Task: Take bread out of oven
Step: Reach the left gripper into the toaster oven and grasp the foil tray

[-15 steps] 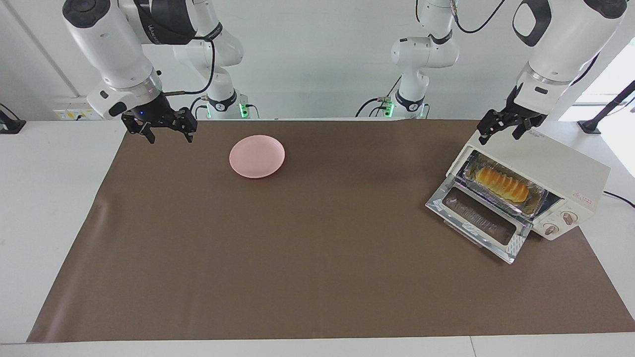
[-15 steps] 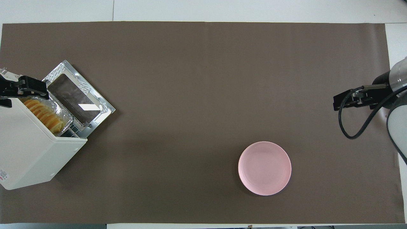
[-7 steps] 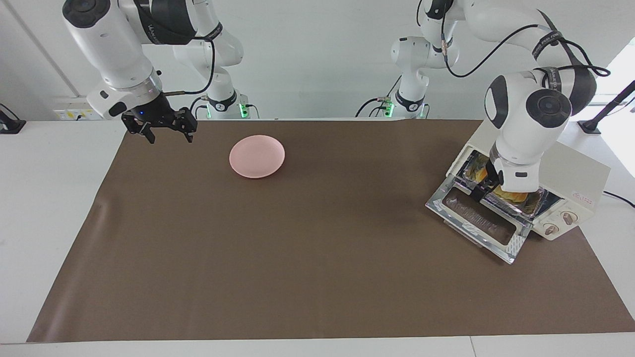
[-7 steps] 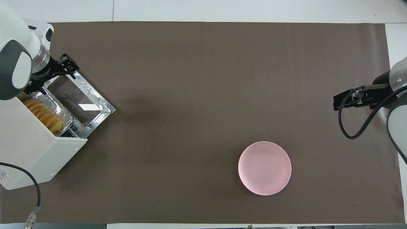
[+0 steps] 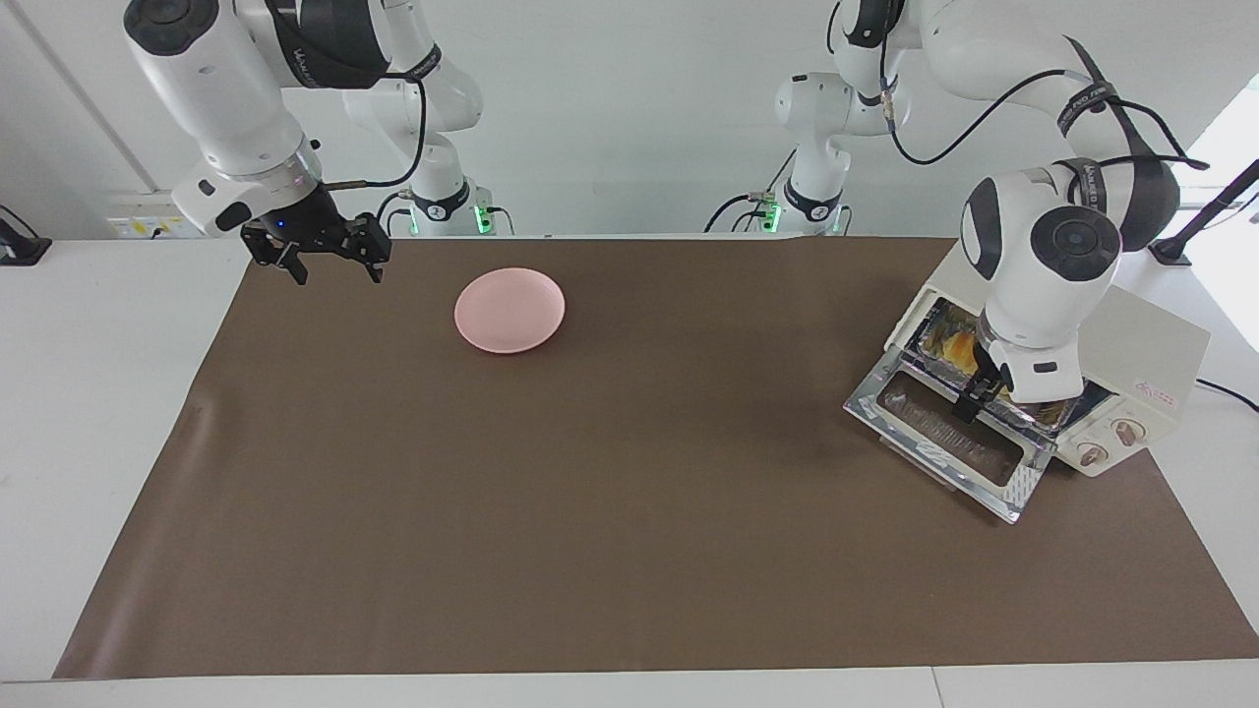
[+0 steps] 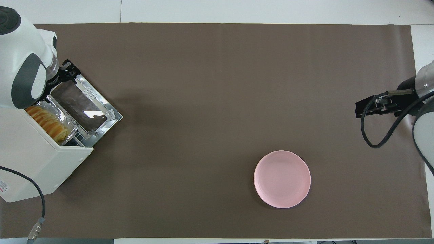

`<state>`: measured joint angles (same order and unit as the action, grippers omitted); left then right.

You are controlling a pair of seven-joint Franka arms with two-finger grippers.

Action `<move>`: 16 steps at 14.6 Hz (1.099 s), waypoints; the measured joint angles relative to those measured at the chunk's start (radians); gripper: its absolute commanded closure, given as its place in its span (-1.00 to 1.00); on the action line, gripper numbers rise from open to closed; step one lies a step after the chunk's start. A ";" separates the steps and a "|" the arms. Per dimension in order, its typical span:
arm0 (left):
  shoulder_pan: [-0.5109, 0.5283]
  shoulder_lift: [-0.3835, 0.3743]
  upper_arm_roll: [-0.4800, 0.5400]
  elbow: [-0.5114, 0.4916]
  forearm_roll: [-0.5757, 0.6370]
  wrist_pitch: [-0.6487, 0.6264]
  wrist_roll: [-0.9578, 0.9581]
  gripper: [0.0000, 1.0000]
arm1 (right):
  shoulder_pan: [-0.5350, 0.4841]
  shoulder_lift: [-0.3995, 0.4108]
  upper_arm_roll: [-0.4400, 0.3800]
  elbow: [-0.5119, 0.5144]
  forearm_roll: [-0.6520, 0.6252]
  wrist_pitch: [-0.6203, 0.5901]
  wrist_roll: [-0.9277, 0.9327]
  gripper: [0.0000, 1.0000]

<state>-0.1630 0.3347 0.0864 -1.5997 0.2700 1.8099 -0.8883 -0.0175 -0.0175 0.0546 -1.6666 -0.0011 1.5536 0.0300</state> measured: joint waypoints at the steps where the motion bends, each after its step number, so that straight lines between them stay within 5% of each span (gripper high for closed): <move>1: 0.001 0.000 0.001 -0.017 0.000 0.012 -0.006 -1.00 | 0.000 0.000 0.000 0.000 0.000 0.000 0.000 -1.00; 11: 0.023 -0.008 0.003 -0.170 0.001 0.158 -0.040 -0.99 | 0.000 0.000 0.000 0.000 0.000 0.000 0.000 -1.00; 13: 0.024 -0.008 0.003 -0.199 0.001 0.182 -0.046 -0.26 | 0.000 0.000 0.000 0.000 0.000 0.000 0.000 -1.00; 14: 0.026 -0.008 0.003 -0.209 0.002 0.187 -0.048 0.51 | 0.000 0.000 0.000 0.000 0.000 0.000 0.000 -1.00; 15: 0.027 -0.008 0.004 -0.216 0.002 0.192 -0.048 1.00 | 0.000 0.000 0.000 0.000 0.000 0.000 0.000 -1.00; 16: 0.028 -0.010 0.005 -0.218 0.005 0.193 -0.047 1.00 | 0.000 0.000 0.000 0.000 0.000 0.000 0.000 -1.00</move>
<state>-0.1352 0.3249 0.0915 -1.8175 0.2746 2.0024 -0.9352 -0.0175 -0.0176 0.0546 -1.6666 -0.0011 1.5536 0.0300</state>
